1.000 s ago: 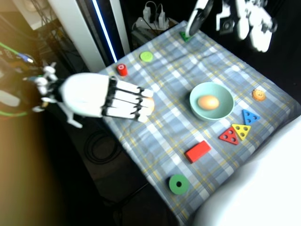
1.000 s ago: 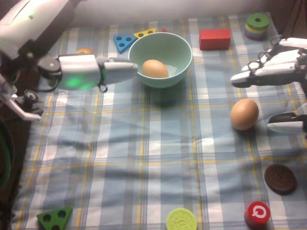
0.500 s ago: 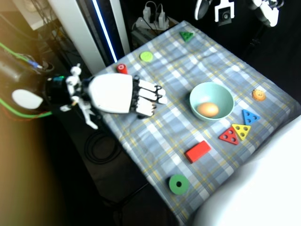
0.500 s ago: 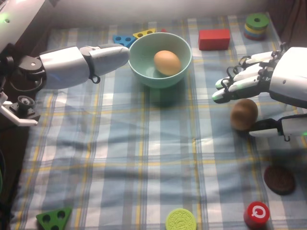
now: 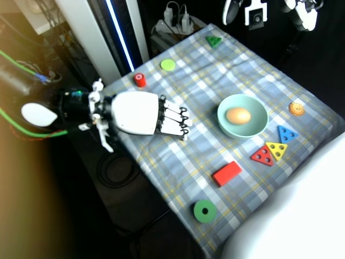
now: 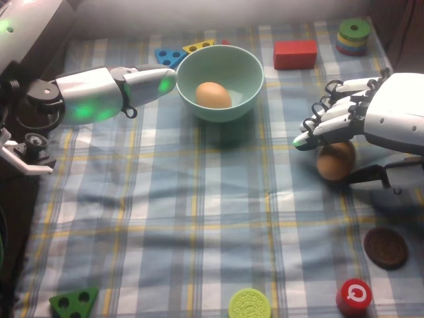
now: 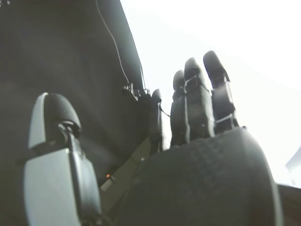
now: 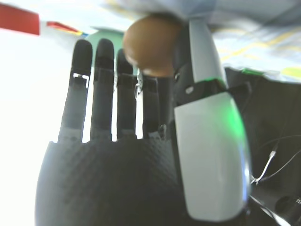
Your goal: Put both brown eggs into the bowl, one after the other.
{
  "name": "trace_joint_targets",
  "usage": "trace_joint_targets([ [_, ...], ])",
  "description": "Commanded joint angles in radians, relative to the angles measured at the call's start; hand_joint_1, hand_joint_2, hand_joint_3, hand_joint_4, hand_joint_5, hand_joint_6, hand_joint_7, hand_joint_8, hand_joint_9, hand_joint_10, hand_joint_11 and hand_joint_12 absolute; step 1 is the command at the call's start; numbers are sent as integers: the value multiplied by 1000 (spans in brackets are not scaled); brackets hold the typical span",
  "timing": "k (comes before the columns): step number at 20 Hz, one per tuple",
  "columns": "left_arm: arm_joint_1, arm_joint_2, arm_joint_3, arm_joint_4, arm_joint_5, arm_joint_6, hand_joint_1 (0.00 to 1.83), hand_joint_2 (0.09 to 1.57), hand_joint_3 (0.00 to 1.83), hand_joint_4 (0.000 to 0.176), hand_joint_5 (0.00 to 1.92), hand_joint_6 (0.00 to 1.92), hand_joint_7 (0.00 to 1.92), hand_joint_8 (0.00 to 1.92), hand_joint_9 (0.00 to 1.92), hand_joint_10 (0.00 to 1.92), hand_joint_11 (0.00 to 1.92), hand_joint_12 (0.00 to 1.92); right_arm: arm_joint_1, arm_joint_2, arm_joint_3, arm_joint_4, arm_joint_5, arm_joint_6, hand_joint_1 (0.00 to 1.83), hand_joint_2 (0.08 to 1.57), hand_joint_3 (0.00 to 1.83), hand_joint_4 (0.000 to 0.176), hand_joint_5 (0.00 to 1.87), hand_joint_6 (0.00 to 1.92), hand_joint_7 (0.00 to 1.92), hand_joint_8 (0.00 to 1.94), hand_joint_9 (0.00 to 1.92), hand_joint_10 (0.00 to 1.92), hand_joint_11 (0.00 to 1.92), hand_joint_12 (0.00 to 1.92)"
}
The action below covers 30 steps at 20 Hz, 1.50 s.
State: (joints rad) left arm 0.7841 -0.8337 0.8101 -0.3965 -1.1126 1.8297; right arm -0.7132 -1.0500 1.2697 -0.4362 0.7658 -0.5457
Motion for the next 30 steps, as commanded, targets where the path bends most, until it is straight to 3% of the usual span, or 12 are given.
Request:
trace_joint_targets([
  [1, -8, -4, 0, 31, -119, -10, 797, 931, 0, 176, 234, 1, 272, 6, 264, 6, 0, 668, 13, -1, 3, 33, 94, 4, 994, 1137, 0, 0, 691, 1, 864, 10, 888, 40, 530, 874],
  [3, -8, -5, 0, 31, -119, -10, 807, 930, 0, 176, 233, 1, 274, 5, 266, 5, 0, 664, 13, -8, 6, 33, 92, 4, 1018, 1134, 0, 0, 732, 2, 933, 14, 991, 68, 607, 992],
  [4, -8, -5, 0, 30, -119, -10, 797, 944, 4, 176, 230, 0, 266, 1, 259, 2, 0, 660, 13, -12, 8, 33, 90, 4, 1316, 1147, 0, 0, 819, 7, 898, 1094, 1115, 344, 738, 1307],
  [5, -8, -5, 0, 30, -118, -10, 778, 949, 5, 176, 222, 0, 261, 0, 256, 0, 0, 656, 13, -14, 9, 33, 89, 4, 1250, 1164, 0, 0, 843, 910, 886, 1140, 1105, 412, 772, 1234],
  [9, -8, -6, 1, 29, -117, -10, 804, 940, 0, 176, 237, 2, 274, 1, 269, 2, 0, 690, 13, -17, 14, 37, 85, 4, 1231, 1179, 0, 0, 830, 1170, 876, 1188, 1052, 1032, 930, 1423],
  [11, -7, -7, 1, 29, -115, -10, 793, 944, 0, 176, 240, 1, 277, 1, 277, 3, 0, 655, 13, -21, 18, 38, 83, 4, 1094, 1237, 0, 0, 761, 1298, 1003, 667, 1017, 1041, 926, 1427],
  [13, -7, -9, 3, 27, -114, -10, 765, 943, 0, 176, 255, 2, 298, 2, 312, 7, 0, 685, 15, -24, 22, 42, 82, 4, 1241, 1162, 0, 0, 879, 912, 952, 1249, 982, 1036, 876, 1443],
  [19, -7, -12, 5, 24, -113, -10, 795, 934, 0, 175, 272, 2, 292, 0, 320, 1, 0, 842, 81, -38, 38, 48, 100, 4, 1350, 1135, 5, 0, 925, 836, 920, 1140, 913, 1277, 859, 1329],
  [25, 0, -13, 3, 18, -126, -13, 803, 951, 2, 176, 278, 3, 288, 1, 285, 0, 0, 678, 163, -53, 62, 121, 201, -18, 1160, 1147, 2, 0, 938, 995, 895, 1393, 782, 1548, 641, 1840],
  [28, 12, -11, 3, 10, -139, -26, 802, 943, 0, 162, 298, 2, 310, 2, 318, 5, 0, 795, 230, -67, 68, 132, 211, -61, 1222, 1106, 1, 18, 992, 938, 1027, 962, 863, 691, 418, 1384],
  [29, 14, -10, 3, 8, -140, -27, 775, 951, 1, 166, 291, 1, 298, 2, 325, 5, 0, 856, 244, -73, 71, 132, 211, -65, 1221, 1110, 1, 19, 1031, 902, 965, 1021, 843, 613, 418, 1378],
  [30, 16, -10, 3, 5, -140, -27, 778, 953, 1, 169, 286, 1, 293, 1, 327, 3, 0, 879, 262, -85, 77, 132, 211, -72, 1337, 1124, 0, 0, 985, 977, 980, 960, 815, 1131, 495, 1334],
])
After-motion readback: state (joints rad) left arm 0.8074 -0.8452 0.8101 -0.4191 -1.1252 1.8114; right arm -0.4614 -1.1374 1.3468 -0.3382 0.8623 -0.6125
